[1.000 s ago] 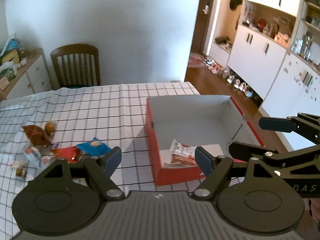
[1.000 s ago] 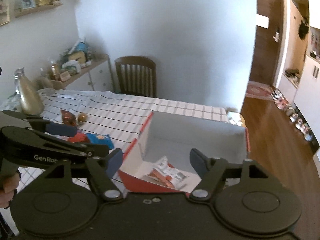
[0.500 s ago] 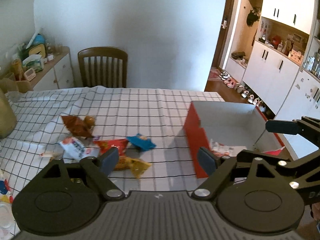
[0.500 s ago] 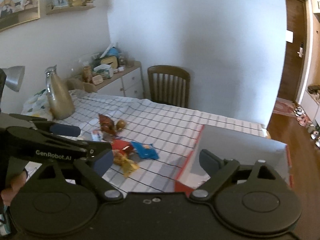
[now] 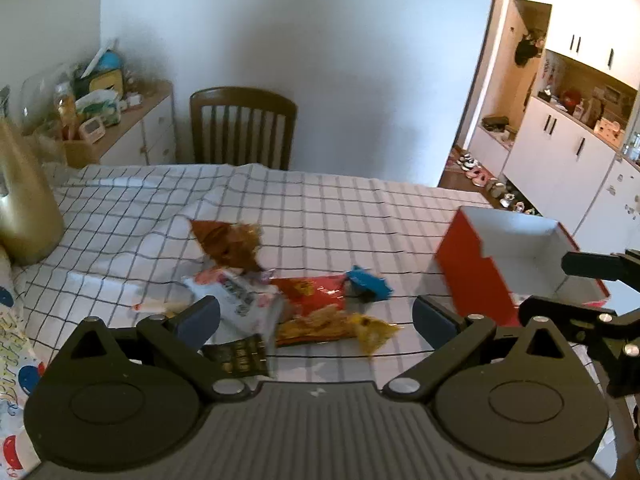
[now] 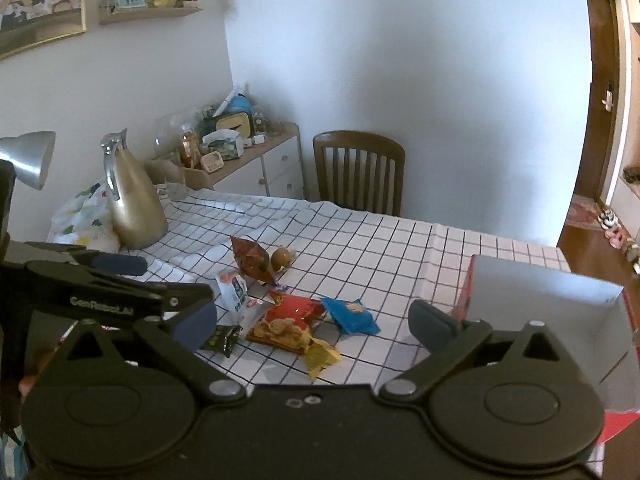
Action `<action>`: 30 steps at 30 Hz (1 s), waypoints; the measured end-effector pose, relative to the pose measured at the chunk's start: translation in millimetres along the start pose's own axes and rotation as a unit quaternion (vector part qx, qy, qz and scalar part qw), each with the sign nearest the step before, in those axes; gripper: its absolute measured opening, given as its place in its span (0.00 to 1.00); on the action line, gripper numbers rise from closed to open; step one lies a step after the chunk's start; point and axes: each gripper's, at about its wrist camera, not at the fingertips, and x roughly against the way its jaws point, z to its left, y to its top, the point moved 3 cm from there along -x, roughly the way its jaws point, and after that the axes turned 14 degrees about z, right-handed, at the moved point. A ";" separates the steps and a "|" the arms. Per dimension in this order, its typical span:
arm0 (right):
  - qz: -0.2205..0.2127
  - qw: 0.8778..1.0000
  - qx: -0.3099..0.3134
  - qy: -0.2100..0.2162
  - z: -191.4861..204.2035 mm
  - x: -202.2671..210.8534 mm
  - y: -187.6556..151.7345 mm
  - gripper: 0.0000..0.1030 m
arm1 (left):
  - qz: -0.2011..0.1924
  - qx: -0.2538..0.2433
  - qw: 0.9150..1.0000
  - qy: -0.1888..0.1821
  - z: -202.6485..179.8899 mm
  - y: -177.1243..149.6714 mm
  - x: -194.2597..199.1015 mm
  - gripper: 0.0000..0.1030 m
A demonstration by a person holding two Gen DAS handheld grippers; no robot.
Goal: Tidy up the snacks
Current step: 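Move both tools back toward the remaining snacks on the table, then grasp the black sesame packet with left tool while right grasps yellow chip bag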
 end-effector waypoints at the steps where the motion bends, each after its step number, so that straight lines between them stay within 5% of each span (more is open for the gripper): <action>1: 0.003 1.000 -0.006 -0.004 1.8 -5.4 0.6 0.99 | 0.002 0.002 1.000 -0.001 6.9 -0.6 -3.0 1.00; 17: 0.075 0.995 -0.058 -0.037 10.4 -90.9 -7.2 0.95 | 0.077 0.012 0.997 0.017 83.2 -31.8 -73.8 1.00; 22: 0.103 0.992 -0.065 -0.043 6.1 -114.4 -10.6 0.92 | 0.090 -0.068 0.994 -0.007 82.7 -29.1 -97.2 1.00; 26: 0.130 0.989 -0.054 -0.050 0.3 -135.8 -10.6 0.87 | 0.117 -0.149 0.981 -0.036 82.6 -17.3 -121.7 1.00; 30: 0.161 0.984 -0.051 -0.063 -4.8 -159.9 -13.6 0.83 | 0.127 -0.220 0.967 -0.024 78.7 -12.7 -143.8 1.00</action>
